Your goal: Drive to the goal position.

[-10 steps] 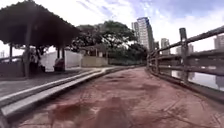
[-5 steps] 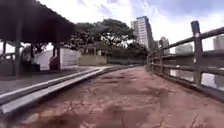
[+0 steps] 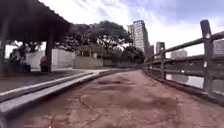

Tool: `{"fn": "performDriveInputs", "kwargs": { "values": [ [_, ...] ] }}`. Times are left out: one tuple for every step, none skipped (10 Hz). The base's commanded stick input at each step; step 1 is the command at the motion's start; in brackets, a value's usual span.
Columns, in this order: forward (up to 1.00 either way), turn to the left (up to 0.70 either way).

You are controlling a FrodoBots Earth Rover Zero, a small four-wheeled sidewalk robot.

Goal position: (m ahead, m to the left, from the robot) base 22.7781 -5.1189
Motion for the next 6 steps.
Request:
{"fn": "performDriveInputs", "kwargs": {
  "values": [
    [0.97, -0.17],
    [0.97, -0.08],
    [0.97, 0.0],
    [0.97, 0.0],
    [0.97, 0.0],
    [0.97, 0.0]
  ]
}}
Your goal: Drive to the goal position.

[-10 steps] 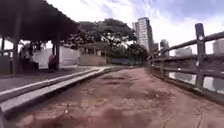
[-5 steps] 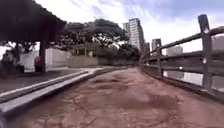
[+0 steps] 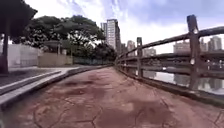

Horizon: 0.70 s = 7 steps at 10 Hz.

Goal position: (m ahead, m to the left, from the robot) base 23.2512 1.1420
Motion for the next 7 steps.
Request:
{"fn": "performDriveInputs", "kwargs": {
  "values": [
    [0.97, 0.0],
    [0.97, 0.0],
    [0.97, 0.0],
    [0.97, 0.0],
    [0.97, 0.0],
    [0.97, 0.0],
    [0.97, 0.0]
  ]
}}
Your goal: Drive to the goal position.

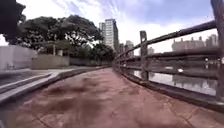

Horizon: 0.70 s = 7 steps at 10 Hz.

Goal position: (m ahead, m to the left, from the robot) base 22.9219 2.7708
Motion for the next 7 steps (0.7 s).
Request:
{"fn": "performDriveInputs", "kwargs": {
  "values": [
    [0.97, 0.0],
    [0.97, 0.0],
    [0.97, 0.1],
    [0.97, 0.24],
    [0.97, 0.19],
    [0.97, 0.0],
    [0.97, 0.0]
  ]
}}
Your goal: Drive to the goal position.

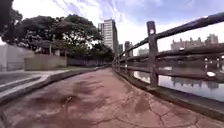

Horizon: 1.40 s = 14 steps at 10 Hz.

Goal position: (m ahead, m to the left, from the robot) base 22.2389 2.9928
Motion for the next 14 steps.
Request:
{"fn": "performDriveInputs", "kwargs": {
  "values": [
    [0.97, 0.0],
    [0.97, 0.0],
    [0.97, 0.0],
    [0.97, 0.0],
    [0.97, 0.0],
    [0.97, 0.0],
    [0.97, 0.0],
    [0.97, 0.03],
    [0.97, 0.12],
    [0.97, 0.21],
    [0.97, 0.23],
    [0.97, 0.21],
    [0.97, 0.3],
    [0.97, 0.38]
  ]
}}
